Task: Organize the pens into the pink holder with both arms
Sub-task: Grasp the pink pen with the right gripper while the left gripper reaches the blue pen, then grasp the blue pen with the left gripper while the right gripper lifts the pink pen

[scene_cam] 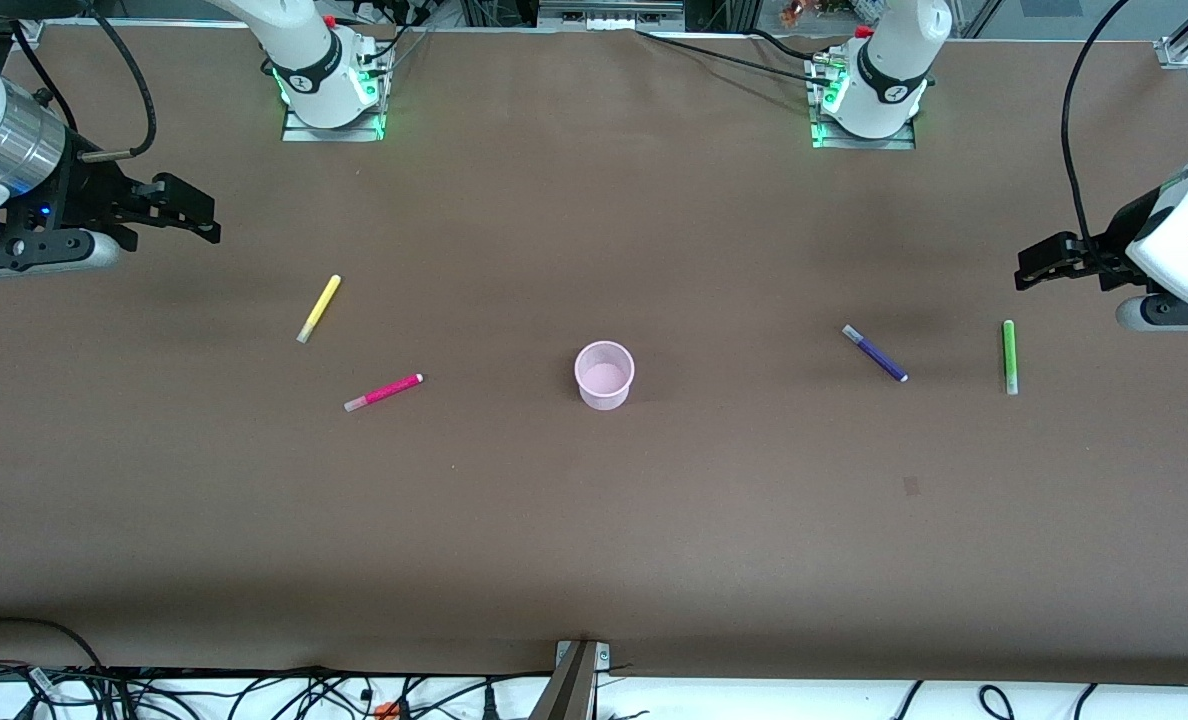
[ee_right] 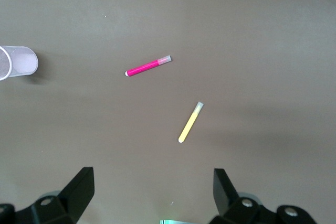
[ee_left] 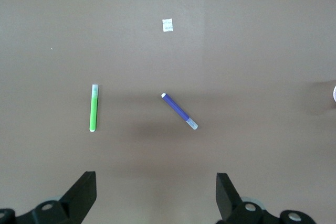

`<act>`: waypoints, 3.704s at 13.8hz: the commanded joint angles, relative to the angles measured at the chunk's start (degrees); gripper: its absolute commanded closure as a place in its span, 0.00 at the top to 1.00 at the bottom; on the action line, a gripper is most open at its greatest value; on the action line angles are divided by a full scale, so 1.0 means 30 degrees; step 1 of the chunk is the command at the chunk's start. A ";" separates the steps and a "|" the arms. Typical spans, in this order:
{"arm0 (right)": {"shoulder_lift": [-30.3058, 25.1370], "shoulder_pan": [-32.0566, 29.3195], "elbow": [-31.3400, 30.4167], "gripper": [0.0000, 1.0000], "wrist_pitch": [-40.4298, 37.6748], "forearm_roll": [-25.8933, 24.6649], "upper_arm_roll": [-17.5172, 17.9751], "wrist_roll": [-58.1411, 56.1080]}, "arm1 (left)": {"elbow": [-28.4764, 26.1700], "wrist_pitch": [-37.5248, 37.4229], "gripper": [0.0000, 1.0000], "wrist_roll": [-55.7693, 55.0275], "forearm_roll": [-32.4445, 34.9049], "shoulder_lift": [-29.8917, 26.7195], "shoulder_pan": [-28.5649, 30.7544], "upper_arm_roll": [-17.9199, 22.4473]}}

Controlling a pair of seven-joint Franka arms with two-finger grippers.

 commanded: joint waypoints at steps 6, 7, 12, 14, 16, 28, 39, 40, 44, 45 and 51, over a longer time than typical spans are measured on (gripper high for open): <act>0.0144 -0.0023 -0.0075 1.00 0.0542 0.0182 -0.0019 0.1505 | -0.0648 -0.0265 1.00 -0.1871 0.0110 0.0949 -0.0038 0.0117; 0.0202 0.0094 -0.0454 1.00 0.0746 0.0182 0.0010 0.1534 | -0.0945 -0.0118 1.00 -0.2372 0.0081 0.1416 0.0049 0.0117; 0.3942 0.1234 -0.0985 1.00 0.3492 0.0851 0.0127 0.9893 | -0.3134 0.4003 1.00 -1.0414 0.0052 0.4026 -0.0095 0.0117; 0.5848 0.1908 -0.0985 1.00 0.5105 0.1469 0.0127 1.2886 | -0.5331 0.6319 1.00 -1.2853 0.0052 0.3824 -0.0067 0.0117; 0.7867 0.2465 -0.0869 1.00 0.6193 0.1529 0.0127 1.5843 | -0.6918 0.7668 1.00 -1.5315 0.0110 0.3823 -0.0067 0.0117; 1.1892 0.2644 -0.2447 0.83 1.2138 0.5073 0.0302 1.7823 | -1.2607 2.0447 1.00 -2.4906 0.0432 0.5961 -0.0447 0.0146; 1.1863 0.2644 -0.4618 0.25 1.4165 0.7007 0.0713 1.6009 | -1.2843 2.0508 0.00 -2.5931 0.0432 0.5992 -0.0390 0.0146; 1.1805 0.2615 -0.4618 0.20 1.4108 0.7008 0.0713 1.5861 | -1.2843 2.0479 0.00 -2.5932 0.0432 0.5788 -0.0390 0.0146; 1.1687 0.2644 -0.4618 0.15 1.4107 0.7008 0.0742 1.5860 | -1.2522 1.9576 0.00 -2.5668 0.0432 0.3509 -0.0448 0.0117; 1.1687 0.2644 -0.4618 0.09 1.4049 0.7008 0.0858 1.5860 | -1.2114 1.8817 0.00 -2.5552 0.0461 0.2718 -0.0477 0.0088; 1.0692 0.3054 -0.3189 0.00 1.0986 0.7008 0.1123 1.6591 | -0.6201 1.0994 0.00 -2.5755 0.0462 0.1772 -0.0741 -0.1899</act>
